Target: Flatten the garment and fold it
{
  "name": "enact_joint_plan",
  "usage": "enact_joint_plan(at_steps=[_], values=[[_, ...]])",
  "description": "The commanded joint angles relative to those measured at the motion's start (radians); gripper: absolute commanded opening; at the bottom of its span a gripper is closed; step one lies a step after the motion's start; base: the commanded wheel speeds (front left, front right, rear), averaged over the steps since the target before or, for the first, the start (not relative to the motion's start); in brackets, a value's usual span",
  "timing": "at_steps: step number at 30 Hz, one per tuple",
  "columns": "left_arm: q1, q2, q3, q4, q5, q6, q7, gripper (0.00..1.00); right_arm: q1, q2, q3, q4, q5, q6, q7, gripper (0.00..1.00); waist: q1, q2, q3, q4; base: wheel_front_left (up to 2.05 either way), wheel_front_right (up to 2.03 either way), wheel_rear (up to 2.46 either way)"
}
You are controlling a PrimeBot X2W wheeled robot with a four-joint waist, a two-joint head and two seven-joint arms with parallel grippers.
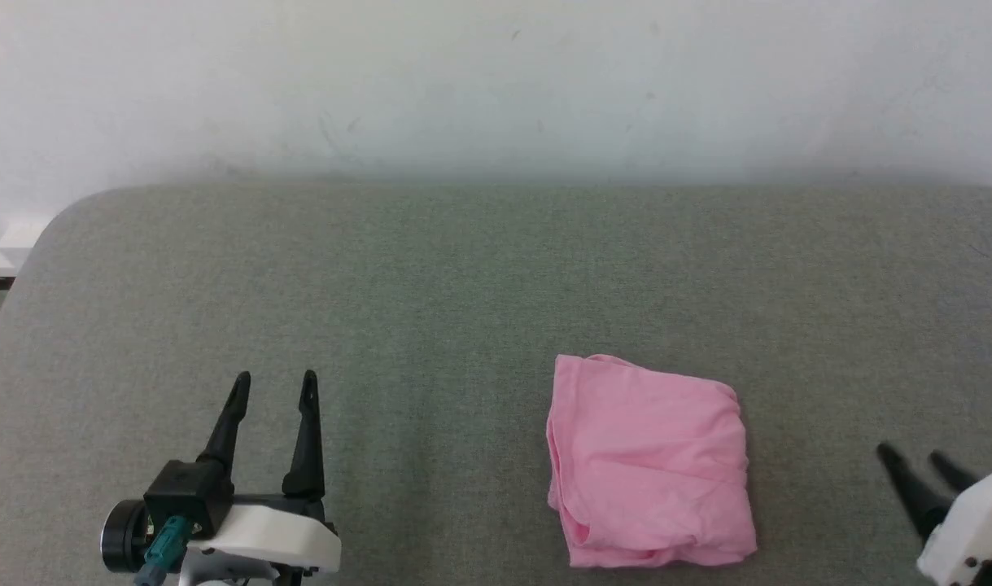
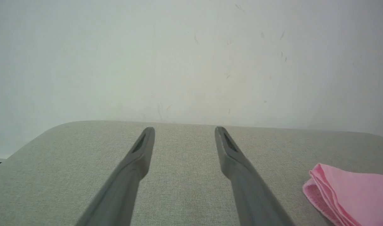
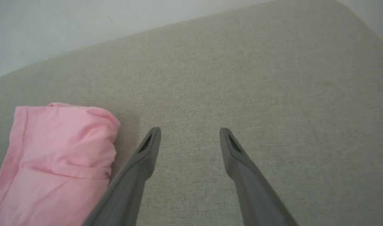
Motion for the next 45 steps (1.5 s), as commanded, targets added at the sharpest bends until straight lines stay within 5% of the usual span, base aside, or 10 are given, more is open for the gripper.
enact_joint_plan(at_steps=[1, 5, 11, 23, 24, 27, 28, 36, 45], values=[[0.003, -0.004, 0.004, -0.003, -0.002, 0.005, -0.005, 1.0, -0.01, -0.002, 0.013, 0.023, 0.035, -0.001, 0.06, 1.0, 0.0, 0.0, 0.0, 0.013, 0.0, 0.0, 0.0], [0.0, -0.007, 0.0, -0.005, -0.004, 0.004, -0.005, 1.0, -0.046, 0.006, 0.069, 0.051, 0.108, -0.001, 0.203, 1.0, 0.0, 0.0, 0.007, 0.043, 0.0, 0.0, 0.0], [-0.008, -0.01, -0.01, -0.003, -0.008, 0.002, -0.005, 1.0, -0.105, 0.042, 0.171, 0.088, 0.162, -0.001, 0.268, 1.0, 0.0, 0.0, 0.022, 0.086, 0.0, 0.0, 0.0], [-0.023, -0.014, -0.033, -0.003, -0.009, 0.002, -0.005, 1.0, -0.183, 0.068, 0.266, 0.456, 0.138, -0.001, 0.309, 1.0, 0.0, 0.0, 0.035, 0.134, 0.0, 0.0, 0.0], [-0.021, -0.014, -0.033, -0.002, -0.009, 0.003, -0.005, 1.0, -0.186, 0.067, 0.276, 0.472, 0.136, -0.001, 0.312, 0.52, 0.0, 0.0, 0.034, 0.134, 0.0, 0.0, 0.0], [-0.012, -0.014, -0.031, 0.0, -0.007, 0.004, -0.005, 1.0, -0.198, 0.062, 0.305, 0.492, 0.126, -0.001, 0.307, 0.05, 0.0, 0.0, 0.024, 0.126, 0.0, 0.0, 0.0], [-0.01, -0.014, -0.03, 0.003, -0.005, 0.004, -0.005, 1.0, -0.204, 0.058, 0.317, 0.486, 0.119, -0.001, 0.297, 0.0, 0.0, 0.0, 0.019, 0.121, 0.0, 0.0, 0.0], [0.012, -0.015, -0.017, -0.005, 0.01, 0.001, -0.005, 1.0, -0.229, -0.03, 0.436, 0.303, 0.027, -0.001, 0.223, 0.0, 0.0, 0.0, -0.007, 0.018, 0.0, 0.0, 0.0], [-0.006, -0.015, -0.027, -0.041, 0.024, -0.001, -0.005, 1.0, -0.253, -0.192, 0.461, 0.223, -0.068, -0.001, 0.265, 0.0, 0.0, 0.0, 0.073, -0.228, 0.0, 0.0, 0.0]])
